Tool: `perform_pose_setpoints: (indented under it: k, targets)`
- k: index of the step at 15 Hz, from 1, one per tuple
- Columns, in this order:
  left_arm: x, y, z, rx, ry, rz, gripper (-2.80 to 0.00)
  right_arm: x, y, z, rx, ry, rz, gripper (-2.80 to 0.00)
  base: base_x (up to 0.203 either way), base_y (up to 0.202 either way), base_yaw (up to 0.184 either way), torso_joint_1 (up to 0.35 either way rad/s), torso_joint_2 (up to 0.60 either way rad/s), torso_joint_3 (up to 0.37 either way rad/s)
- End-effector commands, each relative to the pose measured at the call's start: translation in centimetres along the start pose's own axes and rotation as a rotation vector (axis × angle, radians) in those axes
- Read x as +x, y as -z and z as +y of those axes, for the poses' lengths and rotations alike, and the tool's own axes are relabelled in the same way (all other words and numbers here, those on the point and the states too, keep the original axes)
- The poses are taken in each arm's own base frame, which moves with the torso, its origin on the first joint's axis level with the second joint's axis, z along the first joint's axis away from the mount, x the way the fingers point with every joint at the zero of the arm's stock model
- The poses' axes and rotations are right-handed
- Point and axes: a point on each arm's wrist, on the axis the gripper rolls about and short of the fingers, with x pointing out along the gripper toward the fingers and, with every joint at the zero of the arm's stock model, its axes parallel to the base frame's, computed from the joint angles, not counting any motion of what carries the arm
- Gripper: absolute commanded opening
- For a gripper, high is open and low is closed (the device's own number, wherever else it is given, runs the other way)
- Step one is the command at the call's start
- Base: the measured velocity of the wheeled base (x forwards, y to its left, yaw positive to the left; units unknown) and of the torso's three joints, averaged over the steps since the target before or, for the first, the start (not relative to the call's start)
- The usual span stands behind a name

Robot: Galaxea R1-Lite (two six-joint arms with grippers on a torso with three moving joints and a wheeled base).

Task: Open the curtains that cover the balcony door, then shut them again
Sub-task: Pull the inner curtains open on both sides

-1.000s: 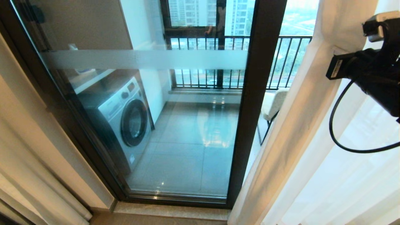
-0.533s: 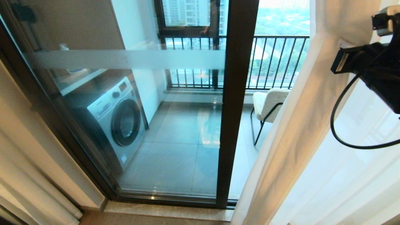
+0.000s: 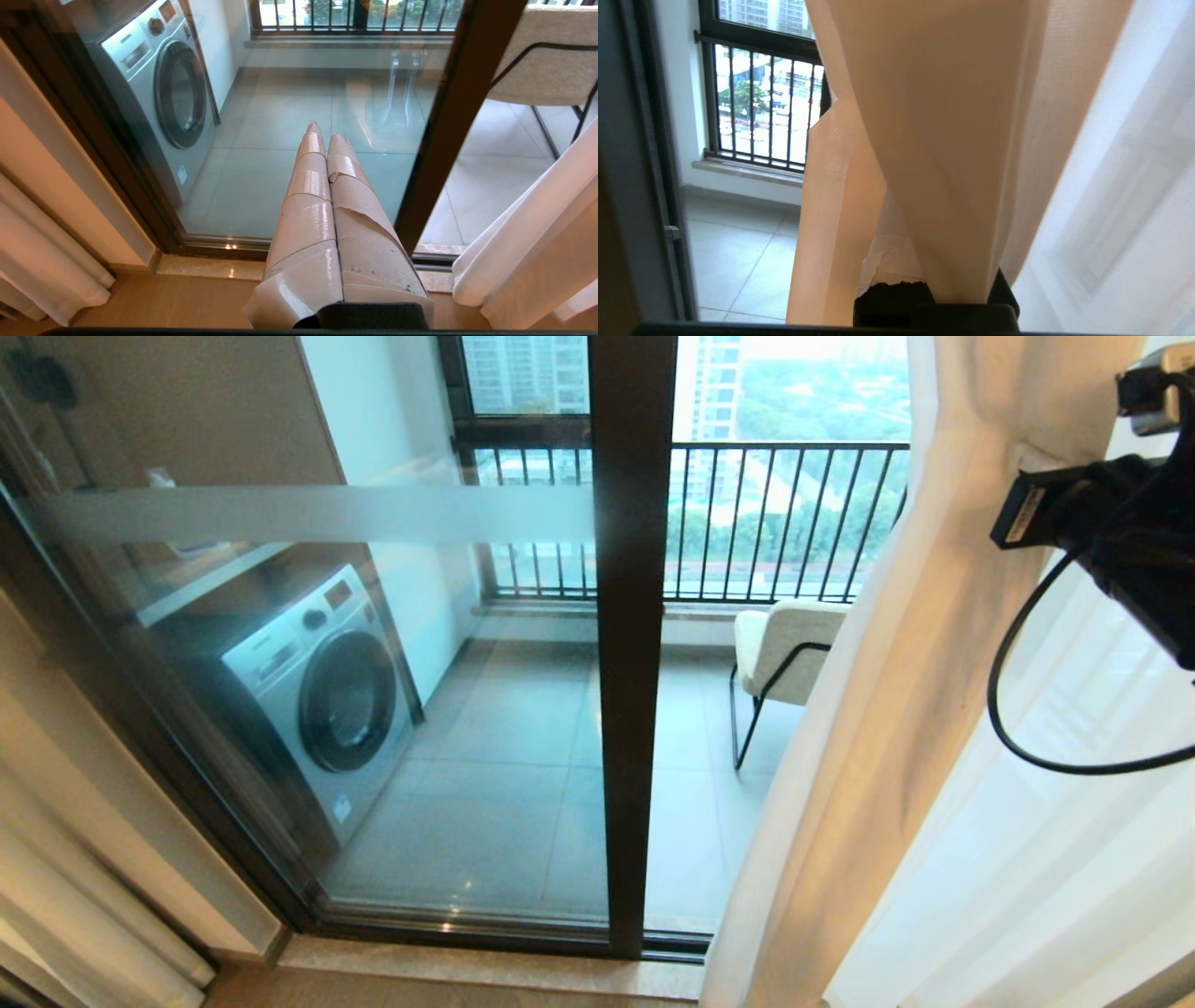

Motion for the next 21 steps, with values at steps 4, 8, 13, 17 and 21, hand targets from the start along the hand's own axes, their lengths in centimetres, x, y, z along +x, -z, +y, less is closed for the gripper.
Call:
perform_pose_setpoints:
  k: [4,8,13,17,21]
  targets:
    - [0.00,0.00,0.00,0.000,-0.001,0.000,-2.80,0.03,0.00,-0.02,-0.001,0.000,-0.004,-2.80,0.000,-0.184,0.002,0.002,0.01,0.004]
    - [0.00,0.00,0.00,0.000,-0.001,0.000,-2.80,0.10,0.12,-0.07,-0.001,0.001,-0.003,-2.80,0.000,-0.182,0.003,0.000,0.00,0.003]
    - [0.00,0.00,0.00,0.000,-0.001,0.000,-2.80,0.11,0.12,-0.12,-0.002,0.003,-0.004,-2.80,0.000,-0.181,0.002,0.001,0.00,0.002]
    - [0.00,0.00,0.00,0.000,-0.001,0.000,-2.80,0.12,0.08,-0.13,-0.001,0.003,-0.005,-2.80,0.000,-0.184,0.000,0.000,0.00,0.004]
    - [0.00,0.02,0.00,0.002,-0.001,0.001,-2.80,0.09,-0.11,-0.37,-0.002,0.011,-0.012,-2.80,0.000,-0.179,-0.001,0.001,0.00,0.000]
